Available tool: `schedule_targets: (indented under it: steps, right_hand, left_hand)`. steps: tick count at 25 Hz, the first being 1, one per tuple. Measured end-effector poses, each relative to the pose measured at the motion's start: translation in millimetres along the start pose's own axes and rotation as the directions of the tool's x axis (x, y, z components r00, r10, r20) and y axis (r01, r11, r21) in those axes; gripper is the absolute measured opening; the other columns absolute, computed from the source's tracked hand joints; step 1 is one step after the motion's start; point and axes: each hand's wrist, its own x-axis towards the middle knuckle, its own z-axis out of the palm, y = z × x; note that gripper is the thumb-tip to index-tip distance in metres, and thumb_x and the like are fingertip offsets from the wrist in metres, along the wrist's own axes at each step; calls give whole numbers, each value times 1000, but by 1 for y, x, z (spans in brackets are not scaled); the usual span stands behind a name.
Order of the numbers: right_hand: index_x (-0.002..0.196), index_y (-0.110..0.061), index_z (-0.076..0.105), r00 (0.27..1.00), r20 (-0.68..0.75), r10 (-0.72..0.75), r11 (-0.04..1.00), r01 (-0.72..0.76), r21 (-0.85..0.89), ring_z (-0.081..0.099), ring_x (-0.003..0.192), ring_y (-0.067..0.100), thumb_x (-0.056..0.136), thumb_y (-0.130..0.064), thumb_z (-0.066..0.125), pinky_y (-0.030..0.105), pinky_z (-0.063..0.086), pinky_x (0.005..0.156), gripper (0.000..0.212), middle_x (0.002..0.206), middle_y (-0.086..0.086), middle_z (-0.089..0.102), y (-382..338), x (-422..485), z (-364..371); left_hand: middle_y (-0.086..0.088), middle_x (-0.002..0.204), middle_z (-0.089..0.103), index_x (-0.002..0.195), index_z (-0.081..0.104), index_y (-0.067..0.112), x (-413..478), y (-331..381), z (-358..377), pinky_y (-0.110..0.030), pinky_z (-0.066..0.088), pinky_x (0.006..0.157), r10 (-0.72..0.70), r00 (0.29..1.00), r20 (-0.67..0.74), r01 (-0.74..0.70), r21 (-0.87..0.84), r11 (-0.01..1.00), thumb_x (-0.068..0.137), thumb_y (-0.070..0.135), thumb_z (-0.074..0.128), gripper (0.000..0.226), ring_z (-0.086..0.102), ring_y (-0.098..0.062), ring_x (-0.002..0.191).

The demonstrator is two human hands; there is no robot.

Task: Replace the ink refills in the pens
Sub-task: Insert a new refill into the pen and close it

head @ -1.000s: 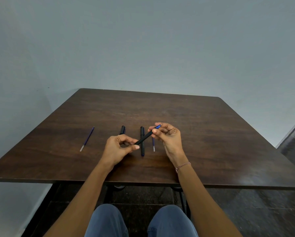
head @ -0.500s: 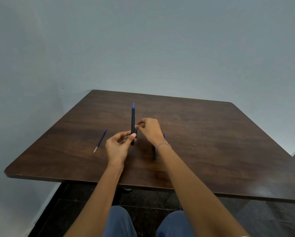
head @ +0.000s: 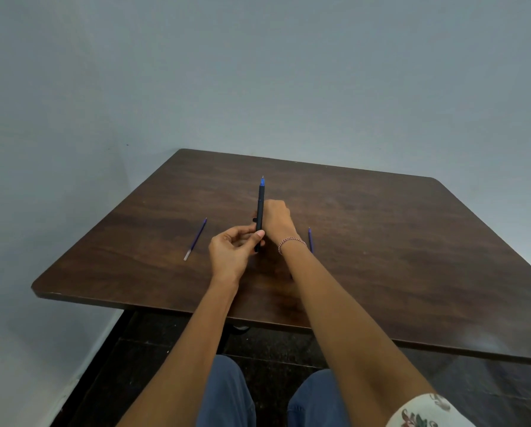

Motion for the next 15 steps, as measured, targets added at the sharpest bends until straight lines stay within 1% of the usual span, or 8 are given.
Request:
schedule_targets:
  steps: [2,3,4,5,7,8,9,15]
  right_hand:
    - [103,-8,70,997,-53,60,981,-49,187,65,81,12,85,-8,67,11,51,69,18,102,8,71,5,-1,-5]
    - [106,-8,70,991,-86,107,940,-72,334,62,71,4,83,-7,69,2,46,59,23,100,8,72,9,-3,-10]
    - [108,-8,69,981,-114,156,862,-79,500,59,65,-1,82,-7,70,0,43,54,26,100,9,72,15,-8,-15]
    - [111,-7,68,971,-123,206,740,-72,668,61,66,0,83,-5,68,2,46,54,28,101,11,72,23,-13,-21]
    - [114,-5,65,954,-97,285,412,-31,911,69,81,13,88,-1,63,14,55,62,27,106,14,70,43,-28,-35]
    - [115,-4,64,944,-98,316,286,4,958,69,88,19,88,1,61,19,57,66,27,106,14,69,53,-35,-40]
    - [115,-4,64,931,-114,346,213,40,976,69,92,23,88,1,61,22,58,69,27,106,13,69,64,-42,-44]
    - [114,-8,65,862,-197,468,25,209,978,70,75,8,87,-5,66,20,57,71,28,91,3,72,105,-75,-46]
  left_hand:
    - [6,71,74,89,71,18,0,1,1,-13,52,57,-6,1000,17,6,9,1000,75,9,76,18,72,-9,71]
    - [4,69,74,89,71,17,0,1,1,-13,52,58,-2,1000,26,2,25,1000,74,9,77,18,71,-9,70]
    - [3,68,73,87,71,18,-1,1,1,-13,52,58,7,999,38,-9,50,999,73,9,78,18,70,-7,68]
    - [3,66,72,84,71,21,-1,1,2,-12,51,57,26,998,54,-30,83,996,71,10,80,19,69,-5,66]
    - [4,67,69,79,70,25,-1,-1,4,-11,49,58,76,992,103,-93,168,981,69,12,82,20,63,1,61]
    - [6,69,68,78,70,26,-1,-2,4,-10,48,58,99,986,135,-127,218,968,68,13,83,21,61,3,61]
    - [7,71,68,77,70,28,0,-3,4,-9,48,60,117,978,171,-160,267,950,67,15,83,21,60,4,63]
    - [10,77,68,78,69,34,-2,-5,6,-7,47,62,141,951,274,-254,440,862,67,21,84,23,61,5,72]
